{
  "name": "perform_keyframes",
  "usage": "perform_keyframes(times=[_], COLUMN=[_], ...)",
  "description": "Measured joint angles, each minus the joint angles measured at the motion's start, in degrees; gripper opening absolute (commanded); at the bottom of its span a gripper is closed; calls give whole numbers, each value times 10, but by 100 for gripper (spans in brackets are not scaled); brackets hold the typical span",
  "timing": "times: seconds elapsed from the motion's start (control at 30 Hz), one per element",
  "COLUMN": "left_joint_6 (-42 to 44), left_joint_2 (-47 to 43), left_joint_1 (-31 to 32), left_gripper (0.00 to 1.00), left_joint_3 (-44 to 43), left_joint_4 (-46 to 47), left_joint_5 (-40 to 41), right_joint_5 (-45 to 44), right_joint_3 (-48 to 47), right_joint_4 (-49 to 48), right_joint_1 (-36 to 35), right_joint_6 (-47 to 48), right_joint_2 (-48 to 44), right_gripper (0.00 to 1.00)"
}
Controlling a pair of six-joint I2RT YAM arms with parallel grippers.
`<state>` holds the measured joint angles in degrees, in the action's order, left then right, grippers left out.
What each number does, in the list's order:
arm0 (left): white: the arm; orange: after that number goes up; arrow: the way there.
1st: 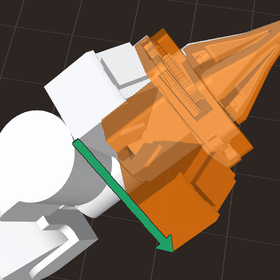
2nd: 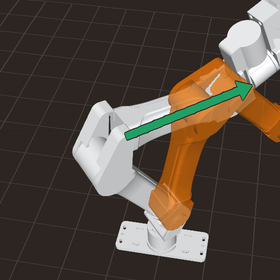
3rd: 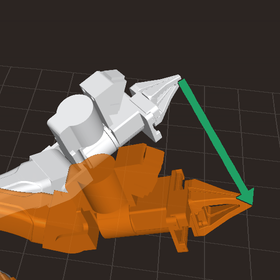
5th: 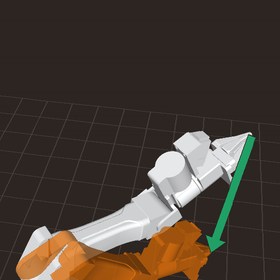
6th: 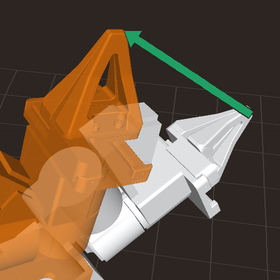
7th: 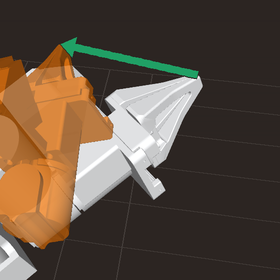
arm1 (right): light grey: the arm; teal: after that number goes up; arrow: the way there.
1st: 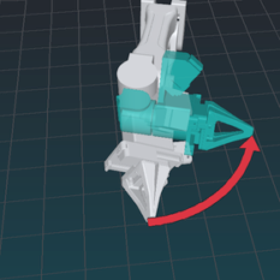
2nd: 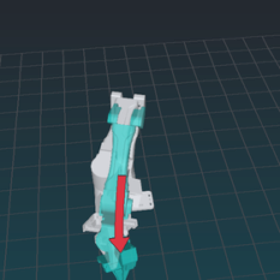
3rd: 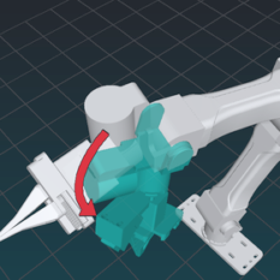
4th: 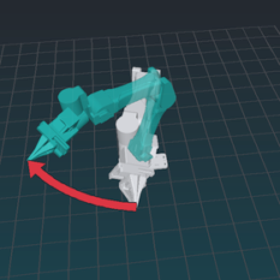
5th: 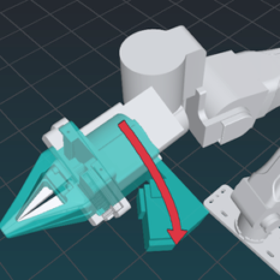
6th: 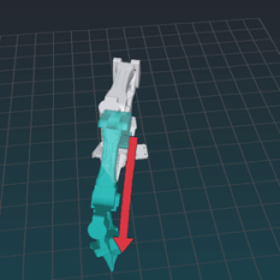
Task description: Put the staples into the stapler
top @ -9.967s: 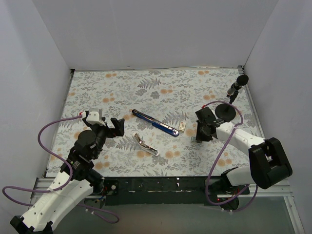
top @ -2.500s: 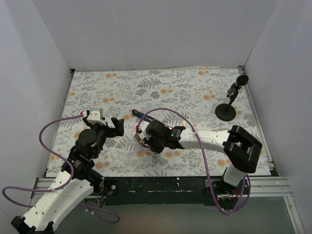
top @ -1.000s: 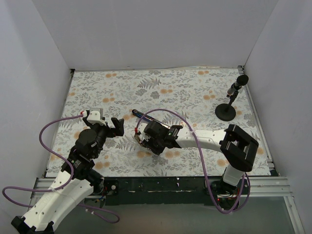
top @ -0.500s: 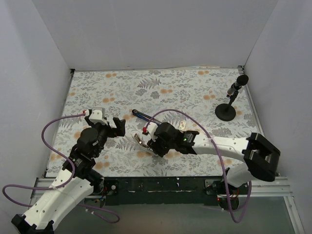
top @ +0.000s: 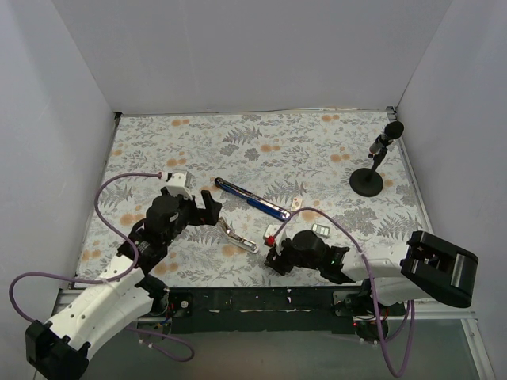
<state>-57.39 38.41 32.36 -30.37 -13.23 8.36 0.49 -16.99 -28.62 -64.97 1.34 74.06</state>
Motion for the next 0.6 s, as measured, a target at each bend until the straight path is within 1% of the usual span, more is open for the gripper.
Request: perform_keyframes(times=[0.2,0.37,0.6], left_joint_6=[-28,-38,-45], left_joint_2=[33,52,80], left_joint_1=[0,0,0], left_gripper=[98,98,98], left_joint_3=[0,0,0], left_joint_4=[2,11,12], left_joint_5=[-20,-24,-29], right_joint_5=[6,13,19], right_joint_3=[56,63,67], right_joint_4=[-171,-266,-370], right_joint_1=[0,0,0], right_joint_6=[6,29,47], right_joint_2=[14,45,124], right_gripper=[56,55,51])
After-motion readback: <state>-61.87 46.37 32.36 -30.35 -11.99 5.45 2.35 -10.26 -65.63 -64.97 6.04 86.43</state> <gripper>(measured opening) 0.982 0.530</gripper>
